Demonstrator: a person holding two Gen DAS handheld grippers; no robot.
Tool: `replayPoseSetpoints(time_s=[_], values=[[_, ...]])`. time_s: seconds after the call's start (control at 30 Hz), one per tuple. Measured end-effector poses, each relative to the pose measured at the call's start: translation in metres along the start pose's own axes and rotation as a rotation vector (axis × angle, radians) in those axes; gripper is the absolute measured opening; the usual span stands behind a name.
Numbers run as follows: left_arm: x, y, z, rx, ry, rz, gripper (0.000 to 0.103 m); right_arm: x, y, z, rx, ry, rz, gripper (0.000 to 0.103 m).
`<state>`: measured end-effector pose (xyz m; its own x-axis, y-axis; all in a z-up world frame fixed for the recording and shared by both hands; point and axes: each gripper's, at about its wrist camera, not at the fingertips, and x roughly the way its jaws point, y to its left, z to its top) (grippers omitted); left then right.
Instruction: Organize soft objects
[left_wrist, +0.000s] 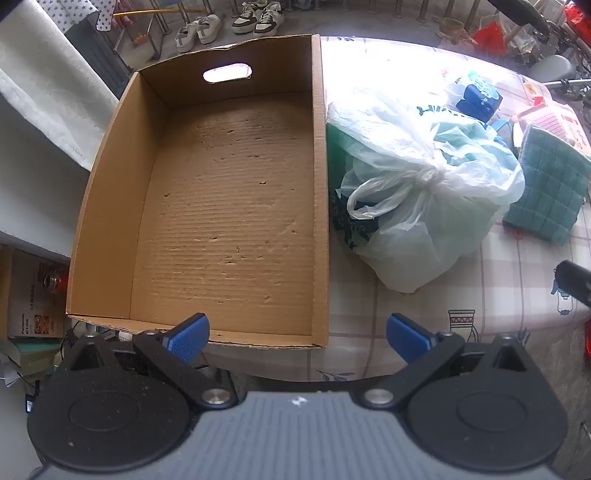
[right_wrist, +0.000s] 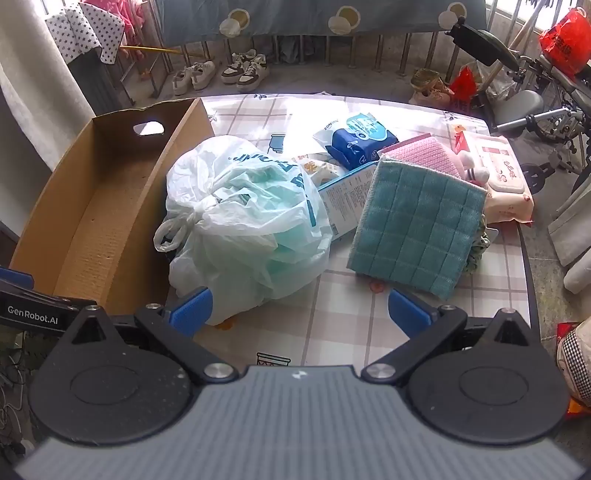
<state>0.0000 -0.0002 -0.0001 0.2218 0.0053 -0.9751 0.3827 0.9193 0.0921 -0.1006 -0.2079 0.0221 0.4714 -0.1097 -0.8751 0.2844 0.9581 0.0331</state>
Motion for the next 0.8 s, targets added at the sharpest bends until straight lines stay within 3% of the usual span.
replayPoseSetpoints(time_s=[0.8], values=[[0.0031,-0.0008,-0.0033,0.002,0.014,-0.021,0.102,0.0035,-0.0055,-0.0056,-0.016,0.040,0.010,0.102]])
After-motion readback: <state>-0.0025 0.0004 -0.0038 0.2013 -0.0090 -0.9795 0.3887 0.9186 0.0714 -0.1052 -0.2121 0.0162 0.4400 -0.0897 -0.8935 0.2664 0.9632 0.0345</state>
